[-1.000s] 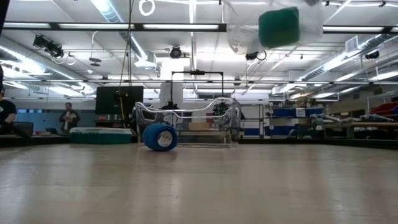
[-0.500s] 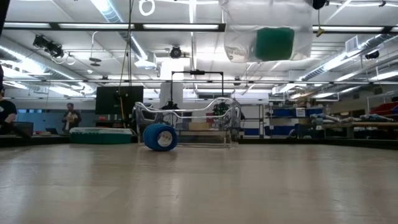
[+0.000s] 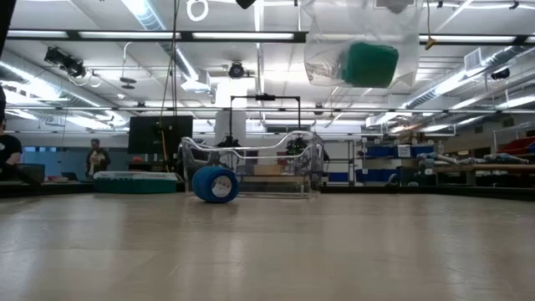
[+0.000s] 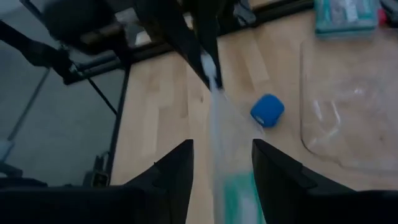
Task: Roll bandage
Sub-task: Open the transparent zip bag
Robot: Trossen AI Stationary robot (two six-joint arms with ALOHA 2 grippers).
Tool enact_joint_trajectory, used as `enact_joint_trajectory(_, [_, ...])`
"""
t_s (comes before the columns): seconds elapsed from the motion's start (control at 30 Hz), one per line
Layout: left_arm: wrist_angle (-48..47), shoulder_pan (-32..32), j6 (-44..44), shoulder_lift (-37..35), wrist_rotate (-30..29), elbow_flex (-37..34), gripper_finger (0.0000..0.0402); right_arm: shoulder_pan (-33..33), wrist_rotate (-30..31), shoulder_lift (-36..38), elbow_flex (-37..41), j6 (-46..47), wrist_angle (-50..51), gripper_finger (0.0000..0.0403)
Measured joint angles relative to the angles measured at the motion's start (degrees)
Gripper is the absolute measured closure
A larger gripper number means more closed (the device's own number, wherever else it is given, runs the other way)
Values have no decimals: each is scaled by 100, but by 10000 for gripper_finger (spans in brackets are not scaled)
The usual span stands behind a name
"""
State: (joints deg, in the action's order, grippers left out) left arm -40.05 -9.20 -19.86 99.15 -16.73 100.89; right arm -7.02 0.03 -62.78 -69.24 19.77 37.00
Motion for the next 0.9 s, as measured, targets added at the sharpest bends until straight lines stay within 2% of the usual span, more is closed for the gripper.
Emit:
enact_joint_trajectory(0.2, [-7,35,-79,0,175,1,401,10,-142,-920,-539,-549,-240,249])
enact_joint_trajectory(0.4, [-38,40,-290,0,253,1,401,10,-137,-1443,-1006,-1038,-250,250])
enact_joint_trajectory(0.73, [-54,20,-332,0,251,1,401,29,-139,-1563,-1107,-1197,-374,255])
enact_joint_trajectory(0.9, [-11,20,-330,0,247,1,401,109,-240,-1591,-1107,-1216,-377,289])
